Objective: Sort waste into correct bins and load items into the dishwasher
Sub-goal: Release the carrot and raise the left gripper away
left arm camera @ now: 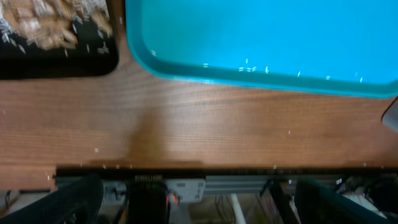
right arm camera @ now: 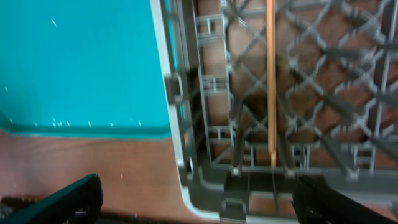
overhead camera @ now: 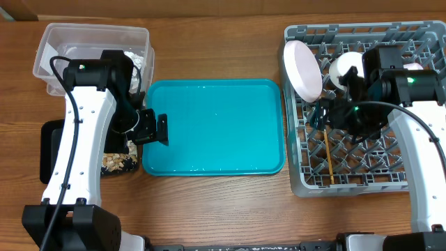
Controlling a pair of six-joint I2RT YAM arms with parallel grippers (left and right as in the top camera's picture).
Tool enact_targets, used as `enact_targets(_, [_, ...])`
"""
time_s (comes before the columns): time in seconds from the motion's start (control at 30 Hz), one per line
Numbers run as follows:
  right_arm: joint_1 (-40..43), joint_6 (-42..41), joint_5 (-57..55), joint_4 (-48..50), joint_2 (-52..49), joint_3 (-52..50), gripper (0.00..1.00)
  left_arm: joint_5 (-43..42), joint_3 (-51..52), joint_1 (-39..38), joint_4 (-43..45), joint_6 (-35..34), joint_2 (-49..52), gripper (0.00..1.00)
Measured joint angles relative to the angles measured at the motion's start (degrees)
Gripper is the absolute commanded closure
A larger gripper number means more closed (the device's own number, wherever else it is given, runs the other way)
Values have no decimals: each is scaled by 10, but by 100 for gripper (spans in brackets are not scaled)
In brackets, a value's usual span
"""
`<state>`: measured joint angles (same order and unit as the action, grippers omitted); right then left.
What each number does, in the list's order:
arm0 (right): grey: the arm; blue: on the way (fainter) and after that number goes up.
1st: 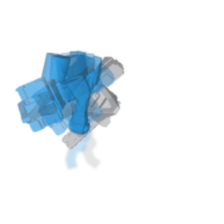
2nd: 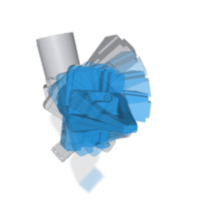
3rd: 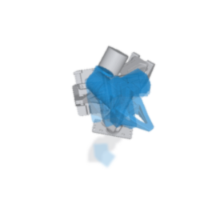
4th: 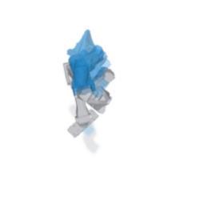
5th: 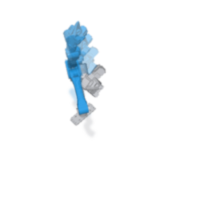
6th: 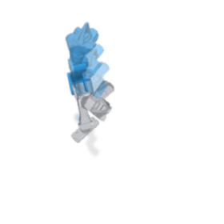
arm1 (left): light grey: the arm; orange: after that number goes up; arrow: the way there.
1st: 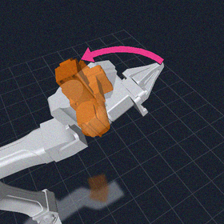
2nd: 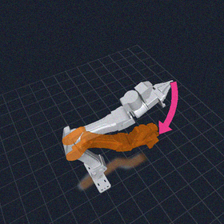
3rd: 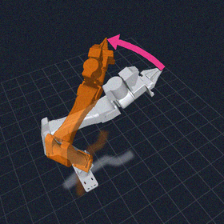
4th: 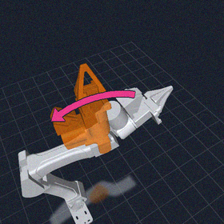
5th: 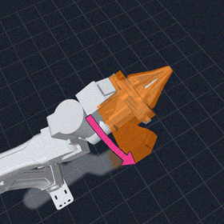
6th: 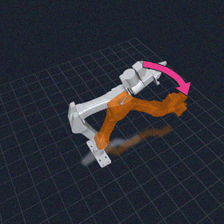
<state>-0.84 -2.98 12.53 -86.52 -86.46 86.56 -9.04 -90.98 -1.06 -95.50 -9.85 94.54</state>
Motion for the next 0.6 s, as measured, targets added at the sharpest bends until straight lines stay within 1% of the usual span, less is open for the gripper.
enact_targets(0.13, [0, 0, -4, -26, 4, -1, 0, -2, 22, 0, -7, 0, -12, 0])
enact_targets(0.2, [0, 0, -5, -14, 24, -15, 0, -2, 50, 0, 5, 0, -37, 0])
enact_targets(0.27, [0, -1, -6, 13, 63, -41, 0, -2, 95, 0, 38, 0, -88, 0])
enact_targets(0.37, [0, -1, -7, 84, 166, -103, 0, -2, 181, 0, 118, 4, -211, 0])
enact_targets(0.43, [0, -2, -7, 151, 293, -161, 0, 1, 244, 0, 180, 1, -340, 0])
enact_targets(0.47, [0, -1, -10, 200, 352, -193, 0, 8, 277, 0, 225, -3, -402, 0])
enact_targets(0.53, [0, -2, -13, 241, 451, -236, 0, 19, 321, 0, 263, -11, -502, 0])
enact_targets(0.6, [0, -2, -15, 248, 537, -261, 0, 26, 349, 0, 283, -19, -586, 0])
